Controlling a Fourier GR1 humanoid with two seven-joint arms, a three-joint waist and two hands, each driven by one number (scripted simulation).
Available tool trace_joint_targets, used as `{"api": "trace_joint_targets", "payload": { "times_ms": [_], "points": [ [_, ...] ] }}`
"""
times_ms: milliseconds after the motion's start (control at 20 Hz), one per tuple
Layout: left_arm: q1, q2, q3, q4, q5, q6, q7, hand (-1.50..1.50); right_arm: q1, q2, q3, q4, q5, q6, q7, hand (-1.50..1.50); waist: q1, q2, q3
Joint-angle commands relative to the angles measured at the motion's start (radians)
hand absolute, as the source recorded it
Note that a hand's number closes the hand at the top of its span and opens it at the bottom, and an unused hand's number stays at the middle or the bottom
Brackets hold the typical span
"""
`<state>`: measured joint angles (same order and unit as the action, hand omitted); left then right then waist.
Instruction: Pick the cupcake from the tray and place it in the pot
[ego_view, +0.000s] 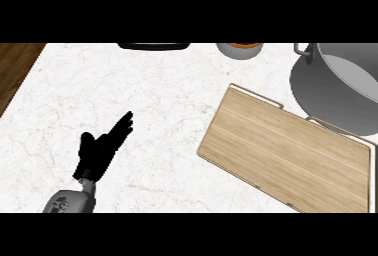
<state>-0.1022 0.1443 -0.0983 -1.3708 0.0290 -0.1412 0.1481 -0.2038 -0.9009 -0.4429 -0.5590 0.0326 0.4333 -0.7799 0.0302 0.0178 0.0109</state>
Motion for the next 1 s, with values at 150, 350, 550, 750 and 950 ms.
{"api": "trace_joint_targets", "payload": {
  "times_ms": [150, 350, 550, 750, 950],
  "points": [
    [-0.020, -0.002, -0.009, 0.010, -0.010, -0.005, 0.020, 0.00, -0.095, -0.096, 0.029, 0.091, 0.079, -0.027, -0.191, 1.50, 0.013, -0.002, -0.002],
    [0.007, 0.002, 0.005, 0.006, 0.000, -0.017, -0.021, 0.00, -0.198, -0.083, 0.080, 0.131, 0.141, -0.119, -0.171, 1.50, 0.016, -0.005, -0.006],
    [-0.007, 0.002, 0.004, 0.004, -0.001, -0.022, 0.000, 0.00, -0.350, -0.127, 0.115, 0.157, 0.174, -0.102, -0.066, 1.50, 0.021, -0.006, -0.007],
    [-0.024, -0.007, 0.001, 0.011, -0.019, -0.005, 0.005, 0.00, -0.453, -0.129, 0.185, 0.179, 0.250, -0.098, -0.021, 1.50, 0.023, -0.003, -0.008],
    [-0.028, -0.013, 0.006, 0.007, -0.010, -0.007, 0.022, 0.00, -0.566, -0.078, 0.260, 0.186, 0.339, -0.163, 0.063, 1.50, 0.031, -0.001, -0.008]
  ]
}}
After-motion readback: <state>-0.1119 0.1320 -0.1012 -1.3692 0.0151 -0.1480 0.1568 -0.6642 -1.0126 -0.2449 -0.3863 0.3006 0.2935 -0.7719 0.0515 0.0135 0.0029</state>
